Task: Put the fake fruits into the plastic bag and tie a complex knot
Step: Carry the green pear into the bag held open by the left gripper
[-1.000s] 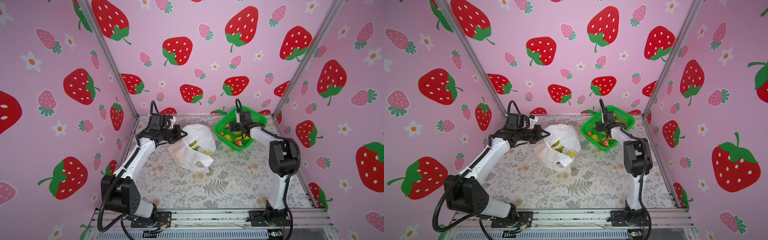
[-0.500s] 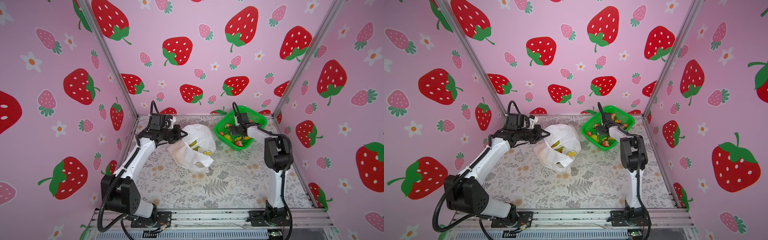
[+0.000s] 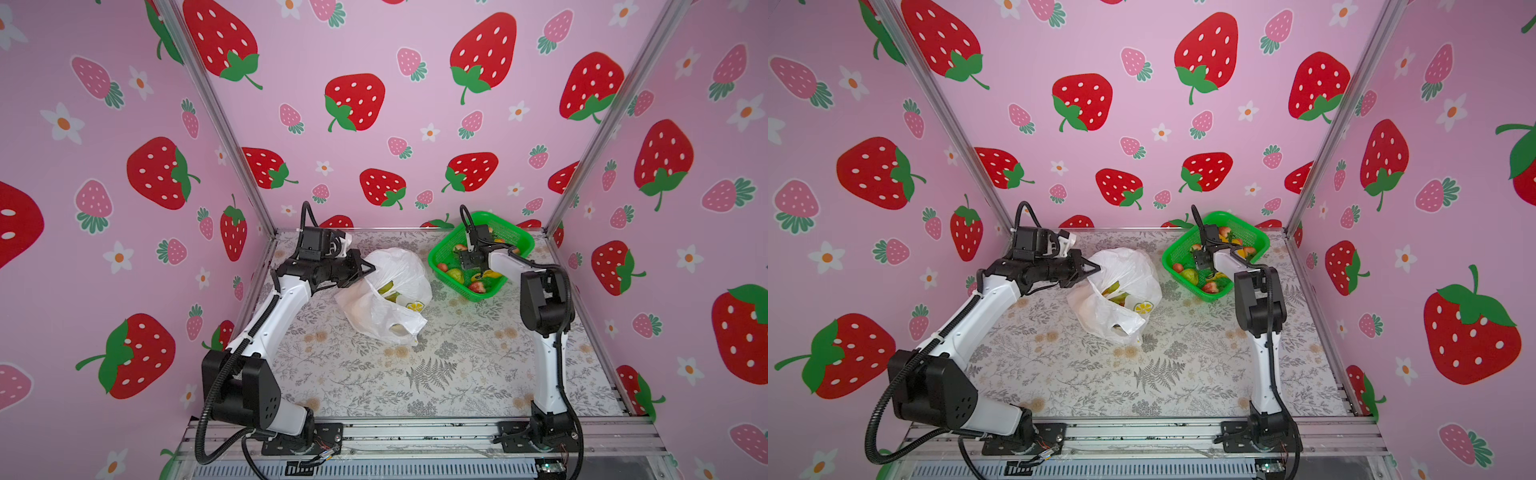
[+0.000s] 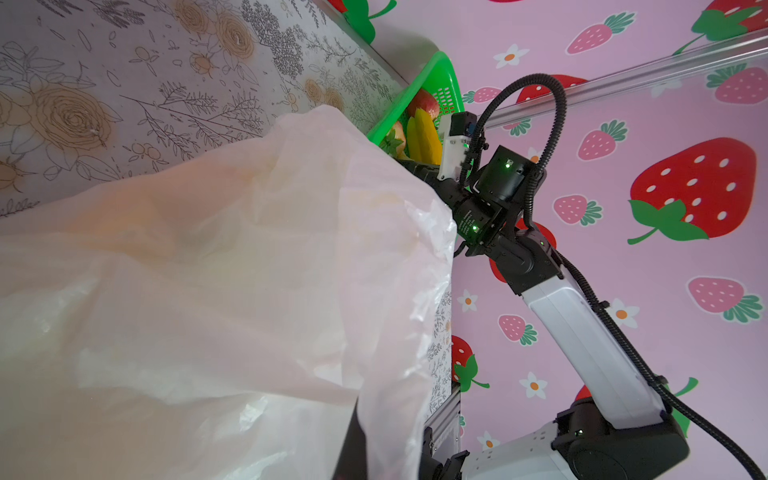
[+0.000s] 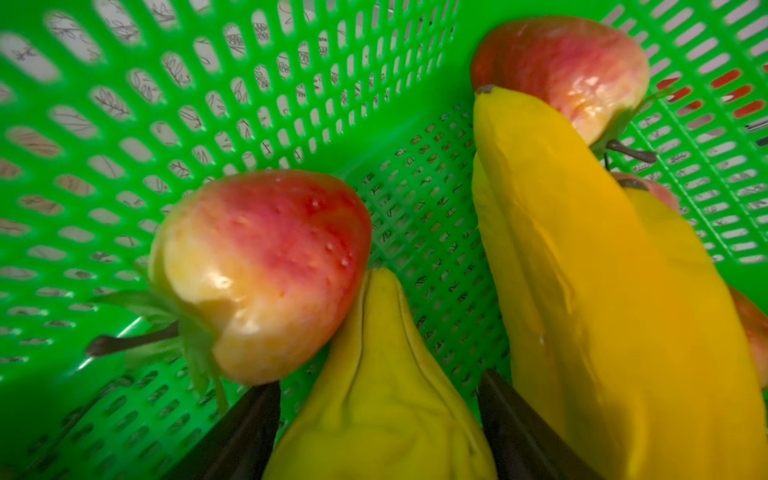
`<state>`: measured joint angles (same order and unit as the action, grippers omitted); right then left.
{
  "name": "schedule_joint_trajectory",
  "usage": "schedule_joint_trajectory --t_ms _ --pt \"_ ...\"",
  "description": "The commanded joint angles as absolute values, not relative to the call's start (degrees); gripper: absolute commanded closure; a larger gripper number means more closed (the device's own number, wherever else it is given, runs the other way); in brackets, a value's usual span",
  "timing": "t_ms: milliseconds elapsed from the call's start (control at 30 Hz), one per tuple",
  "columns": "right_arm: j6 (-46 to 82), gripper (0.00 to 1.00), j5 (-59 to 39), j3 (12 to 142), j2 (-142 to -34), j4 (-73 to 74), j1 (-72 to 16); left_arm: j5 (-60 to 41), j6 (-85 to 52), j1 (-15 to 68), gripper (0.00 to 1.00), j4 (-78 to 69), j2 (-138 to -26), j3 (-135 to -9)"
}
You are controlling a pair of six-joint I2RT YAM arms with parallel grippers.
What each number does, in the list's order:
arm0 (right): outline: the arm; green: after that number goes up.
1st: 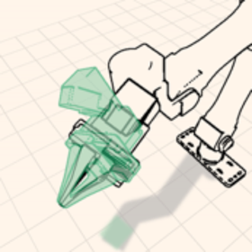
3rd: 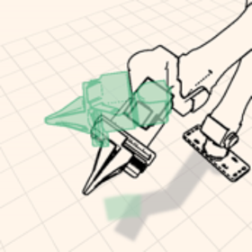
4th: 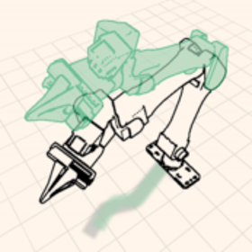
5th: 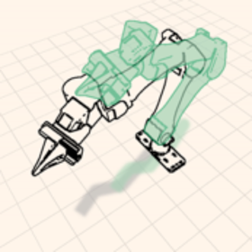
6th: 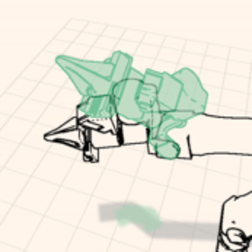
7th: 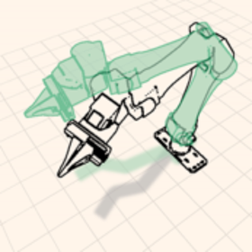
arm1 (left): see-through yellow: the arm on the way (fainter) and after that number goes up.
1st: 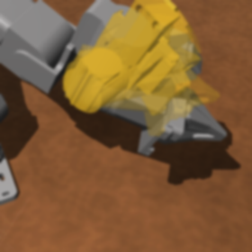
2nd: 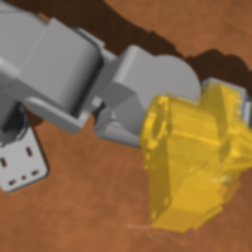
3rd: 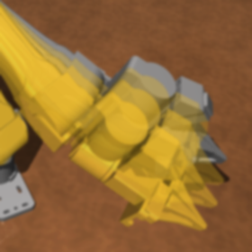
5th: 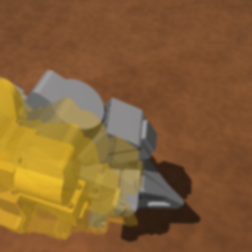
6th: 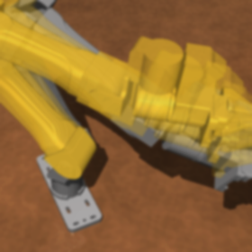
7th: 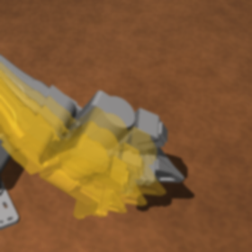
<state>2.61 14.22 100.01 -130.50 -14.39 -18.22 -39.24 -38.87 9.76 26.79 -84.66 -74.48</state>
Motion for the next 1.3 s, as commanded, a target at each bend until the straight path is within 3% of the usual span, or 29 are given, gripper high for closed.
schedule_joint_trajectory --t_ms 0,167,433,633,767,1100,1267 --pt "1.71 0.3 15.15 101.6 -131.95 -17.06 -18.02 -40.34 -39.11 10.01 1.0 25.44 -83.8 -74.09" --pt "2.73 0.4 11.21 98.16 -125.65 -14.68 -17.97 -40.34 -39.11 10.01 1.0 25.43 -83.94 -74.05" --pt "8.22 0.45 -2.84 82.92 -106.01 -3.87 -18.1 -40.6 -39.39 10.01 1.0 25.25 -84.22 -73.92" --pt "13.12 0.48 -19.67 69.64 -91.74 6.09 -19.88 -40.76 -39.55 9.97 1.0 25.05 -84.11 -73.83" --pt "14.02 0.48 -30.03 63.19 -85.77 10.17 -25.79 -40.78 -39.77 9.99 1.0 24.86 -84.06 -73.67" --pt "7.19 0.48 -40.71 62.72 -89.14 8.35 -41.52 -40.87 -39.91 10.3 1.0 24.61 -83.89 -73.56" --pt "2.55 0.48 -41.35 61.61 -92.91 8.02 -46.4 -40.96 -39.99 10.31 1.0 24.65 -83.92 -73.56"
